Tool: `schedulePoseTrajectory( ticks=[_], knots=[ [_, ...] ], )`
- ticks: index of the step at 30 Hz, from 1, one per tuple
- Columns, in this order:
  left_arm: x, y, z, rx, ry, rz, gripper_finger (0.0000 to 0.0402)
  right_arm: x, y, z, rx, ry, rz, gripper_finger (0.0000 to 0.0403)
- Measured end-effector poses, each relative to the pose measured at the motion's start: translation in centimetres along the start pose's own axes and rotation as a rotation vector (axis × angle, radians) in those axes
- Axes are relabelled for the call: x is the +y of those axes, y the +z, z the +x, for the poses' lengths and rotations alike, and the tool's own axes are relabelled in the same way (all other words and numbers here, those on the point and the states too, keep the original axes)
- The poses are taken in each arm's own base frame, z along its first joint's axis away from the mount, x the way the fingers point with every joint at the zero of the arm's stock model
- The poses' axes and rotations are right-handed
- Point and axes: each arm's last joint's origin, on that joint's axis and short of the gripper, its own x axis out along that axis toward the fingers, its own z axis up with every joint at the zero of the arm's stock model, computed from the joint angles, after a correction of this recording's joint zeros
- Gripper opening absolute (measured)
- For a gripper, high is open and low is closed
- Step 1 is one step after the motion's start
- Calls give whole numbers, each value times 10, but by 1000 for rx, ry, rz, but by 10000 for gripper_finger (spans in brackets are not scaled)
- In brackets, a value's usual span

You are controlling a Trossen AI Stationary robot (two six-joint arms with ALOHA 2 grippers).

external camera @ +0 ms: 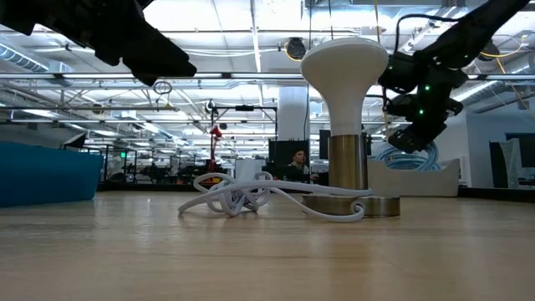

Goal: Pick & Place USB Port
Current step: Put the blue HDMI cable into the gray bin, then adjust the gray bin

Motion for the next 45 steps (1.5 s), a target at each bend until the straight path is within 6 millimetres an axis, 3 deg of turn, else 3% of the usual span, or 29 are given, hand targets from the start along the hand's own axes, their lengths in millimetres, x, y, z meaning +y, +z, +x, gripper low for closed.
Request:
schedulePoseTrajectory(
  ticks=[12, 24, 29, 34, 45],
  knots=[
    [-6, -1, -2, -6, 7, 0, 138, 5, -10, 5, 94, -11, 50, 20],
    [-9, -1, -3, -5, -4, -2, 138, 5, -12, 5, 104, -2, 53, 216],
    [-9, -2, -3, 0, -3, 0, 138, 4, -10, 2, 76, 2, 68, 270],
    [-8, -2, -3, 8, -2, 3, 138, -2, -5, -11, -21, 57, 107, 285],
    [-7, -6, -3, 36, 39, 2, 138, -26, 1, -43, -228, 278, 266, 277]
  ],
)
